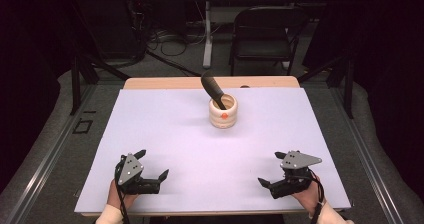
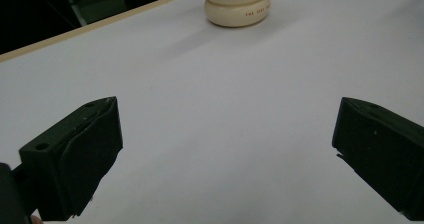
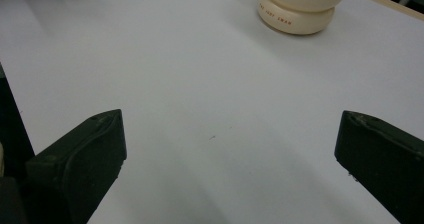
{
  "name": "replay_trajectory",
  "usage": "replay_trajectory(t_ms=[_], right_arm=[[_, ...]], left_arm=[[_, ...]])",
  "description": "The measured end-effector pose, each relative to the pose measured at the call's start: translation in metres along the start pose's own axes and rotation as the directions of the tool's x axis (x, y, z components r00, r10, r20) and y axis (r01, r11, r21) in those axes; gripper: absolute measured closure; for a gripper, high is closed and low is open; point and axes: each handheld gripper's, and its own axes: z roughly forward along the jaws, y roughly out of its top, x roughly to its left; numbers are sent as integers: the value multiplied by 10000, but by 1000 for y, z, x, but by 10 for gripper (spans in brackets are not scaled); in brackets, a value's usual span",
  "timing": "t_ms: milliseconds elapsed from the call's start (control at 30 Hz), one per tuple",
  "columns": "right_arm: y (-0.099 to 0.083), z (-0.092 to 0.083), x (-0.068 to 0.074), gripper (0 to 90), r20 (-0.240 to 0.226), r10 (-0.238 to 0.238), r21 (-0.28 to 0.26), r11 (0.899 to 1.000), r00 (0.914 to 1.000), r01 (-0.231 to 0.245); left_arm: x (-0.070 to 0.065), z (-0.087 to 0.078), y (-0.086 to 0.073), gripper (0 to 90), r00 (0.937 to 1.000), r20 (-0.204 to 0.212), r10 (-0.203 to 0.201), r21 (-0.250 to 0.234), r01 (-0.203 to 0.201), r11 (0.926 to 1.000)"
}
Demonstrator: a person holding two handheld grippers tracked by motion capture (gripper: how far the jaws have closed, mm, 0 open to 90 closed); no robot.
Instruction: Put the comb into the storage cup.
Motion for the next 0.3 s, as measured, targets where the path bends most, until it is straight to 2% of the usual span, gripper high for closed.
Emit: replay_trajectory(t_ms=[300], right_arm=[[0,-3,-1,0,-10,-61,-277,9996,10000,61]], left_arm=[[1,0,0,0,10000,-41,4,47,-4,10000]])
